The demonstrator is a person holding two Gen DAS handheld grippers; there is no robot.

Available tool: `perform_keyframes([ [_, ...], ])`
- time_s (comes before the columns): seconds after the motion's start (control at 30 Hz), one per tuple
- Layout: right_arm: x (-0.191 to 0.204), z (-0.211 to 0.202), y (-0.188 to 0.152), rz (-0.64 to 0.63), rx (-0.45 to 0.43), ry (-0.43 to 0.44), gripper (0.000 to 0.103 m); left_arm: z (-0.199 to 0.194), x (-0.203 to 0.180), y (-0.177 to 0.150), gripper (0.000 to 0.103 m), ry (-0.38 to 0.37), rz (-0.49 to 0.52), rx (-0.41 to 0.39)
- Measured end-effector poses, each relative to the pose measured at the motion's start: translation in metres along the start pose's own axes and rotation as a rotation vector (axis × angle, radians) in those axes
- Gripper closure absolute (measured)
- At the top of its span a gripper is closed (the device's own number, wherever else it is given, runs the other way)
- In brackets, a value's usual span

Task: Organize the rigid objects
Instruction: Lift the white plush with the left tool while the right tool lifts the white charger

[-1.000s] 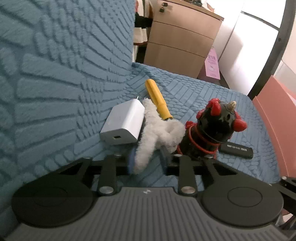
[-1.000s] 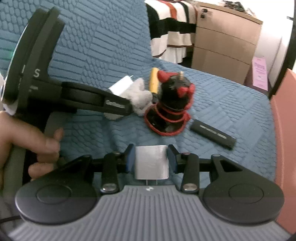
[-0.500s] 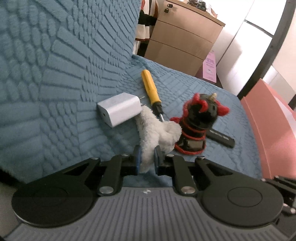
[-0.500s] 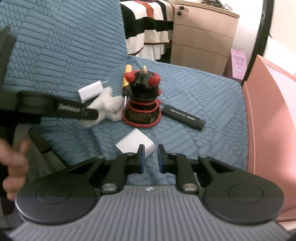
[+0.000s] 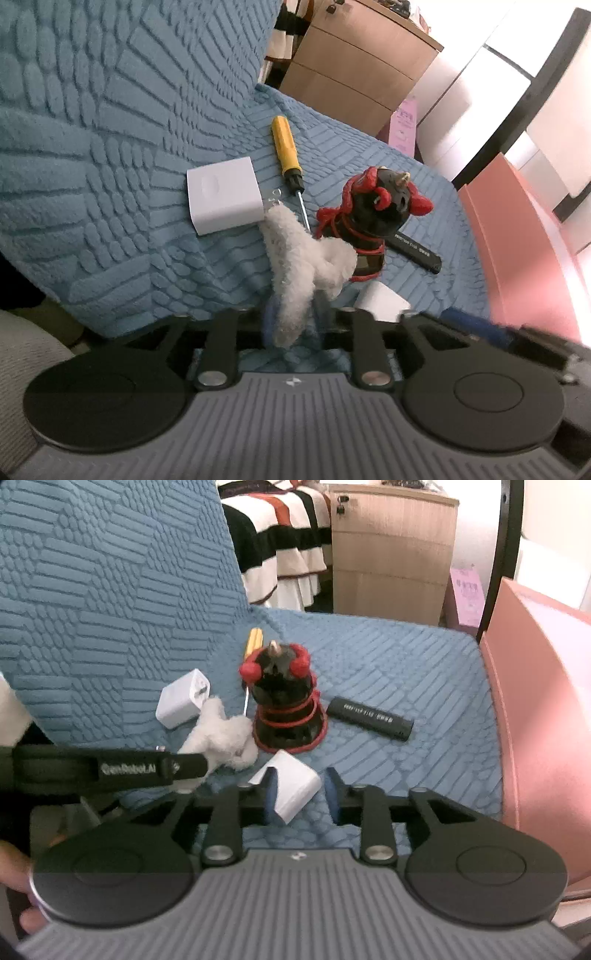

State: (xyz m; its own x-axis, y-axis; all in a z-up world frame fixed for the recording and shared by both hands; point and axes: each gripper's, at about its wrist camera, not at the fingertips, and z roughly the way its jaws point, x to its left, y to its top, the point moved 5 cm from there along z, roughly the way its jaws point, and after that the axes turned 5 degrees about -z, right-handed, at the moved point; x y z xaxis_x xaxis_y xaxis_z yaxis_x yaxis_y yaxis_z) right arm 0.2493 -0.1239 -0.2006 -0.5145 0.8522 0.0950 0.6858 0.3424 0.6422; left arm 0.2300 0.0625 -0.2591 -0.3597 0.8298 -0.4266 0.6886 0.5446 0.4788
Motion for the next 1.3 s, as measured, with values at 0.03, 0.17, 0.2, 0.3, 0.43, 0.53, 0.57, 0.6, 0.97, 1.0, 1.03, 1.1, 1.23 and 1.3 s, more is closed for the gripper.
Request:
perform_keyframes([
  [0.03, 0.001, 0.003, -0.001, 0.004, 0.011, 0.007, 0.061, 0.001, 0.002, 0.001, 0.054, -0.005, -0.014, -0.001],
  [0.17, 0.004, 0.011, -0.005, 0.032, 0.034, 0.004, 0.041, 0.000, 0.006, 0.006, 0.047, -0.045, -0.040, -0.005],
  [0.2, 0.004, 0.012, -0.005, 0.045, 0.035, -0.006, 0.041, 0.001, 0.006, 0.007, 0.046, -0.065, -0.049, 0.003],
  [0.3, 0.004, 0.019, -0.004, 0.086, 0.042, -0.008, 0.041, 0.005, 0.006, 0.012, 0.046, -0.093, -0.062, 0.015],
  [0.43, 0.006, 0.033, -0.006, 0.118, 0.061, -0.013, 0.041, 0.008, 0.004, 0.017, 0.046, -0.098, -0.041, 0.011],
  [0.53, 0.005, 0.040, -0.009, 0.184, 0.067, 0.017, 0.042, 0.012, 0.005, 0.017, 0.046, -0.108, -0.048, 0.025],
  [0.57, 0.004, 0.042, -0.010, 0.202, 0.066, 0.012, 0.043, 0.013, 0.005, 0.017, 0.045, -0.109, -0.047, 0.029],
  [0.6, 0.004, 0.042, -0.010, 0.203, 0.061, 0.005, 0.044, 0.014, 0.005, 0.017, 0.043, -0.110, -0.044, 0.032],
  [0.97, -0.008, 0.026, -0.018, 0.120, 0.072, -0.057, 0.045, 0.032, -0.008, 0.019, 0.036, -0.086, 0.011, 0.041],
  [1.0, -0.011, 0.024, -0.019, 0.117, 0.075, -0.064, 0.045, 0.035, -0.009, 0.018, 0.036, -0.080, 0.018, 0.041],
  [1.03, -0.014, 0.023, -0.020, 0.116, 0.077, -0.071, 0.045, 0.038, -0.010, 0.018, 0.036, -0.068, 0.026, 0.042],
  [1.1, -0.019, 0.020, -0.021, 0.115, 0.077, -0.080, 0.045, 0.043, -0.014, 0.017, 0.036, -0.053, 0.050, 0.040],
  [1.23, -0.027, 0.015, -0.020, 0.115, 0.072, -0.091, 0.045, 0.049, -0.019, 0.018, 0.038, -0.031, 0.077, 0.017],
  [1.3, -0.029, 0.013, -0.019, 0.116, 0.072, -0.090, 0.045, 0.048, -0.020, 0.018, 0.045, -0.034, 0.081, 0.011],
])
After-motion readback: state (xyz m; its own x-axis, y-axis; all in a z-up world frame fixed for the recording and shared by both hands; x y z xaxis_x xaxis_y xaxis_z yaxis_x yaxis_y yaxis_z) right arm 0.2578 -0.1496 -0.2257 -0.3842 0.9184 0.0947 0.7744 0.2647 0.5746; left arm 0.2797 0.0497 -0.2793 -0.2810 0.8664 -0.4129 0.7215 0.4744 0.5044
